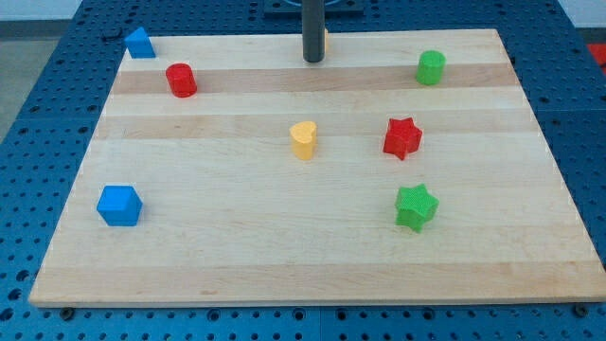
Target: Move green star along with red star towards top center
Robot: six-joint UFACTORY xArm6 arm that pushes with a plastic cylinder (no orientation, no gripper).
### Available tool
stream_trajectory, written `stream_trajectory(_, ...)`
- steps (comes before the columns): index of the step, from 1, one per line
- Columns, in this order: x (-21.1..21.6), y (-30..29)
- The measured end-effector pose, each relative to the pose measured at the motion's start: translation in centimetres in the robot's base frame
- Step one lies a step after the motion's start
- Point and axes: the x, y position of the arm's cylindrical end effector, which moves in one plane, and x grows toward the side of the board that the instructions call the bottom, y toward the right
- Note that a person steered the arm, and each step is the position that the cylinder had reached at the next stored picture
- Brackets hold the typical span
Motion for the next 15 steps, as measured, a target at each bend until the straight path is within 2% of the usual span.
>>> stream_trajectory(5, 4.2, 2.4)
stream_trajectory(6, 7.8, 5.2)
stream_trajectory(8, 16.9, 5.7)
stream_trajectory(10, 27.9, 5.7)
stream_trajectory(11, 30.9, 7.6)
stream_trajectory(13, 29.7, 11.5)
stream_trajectory(15, 24.5, 12.4)
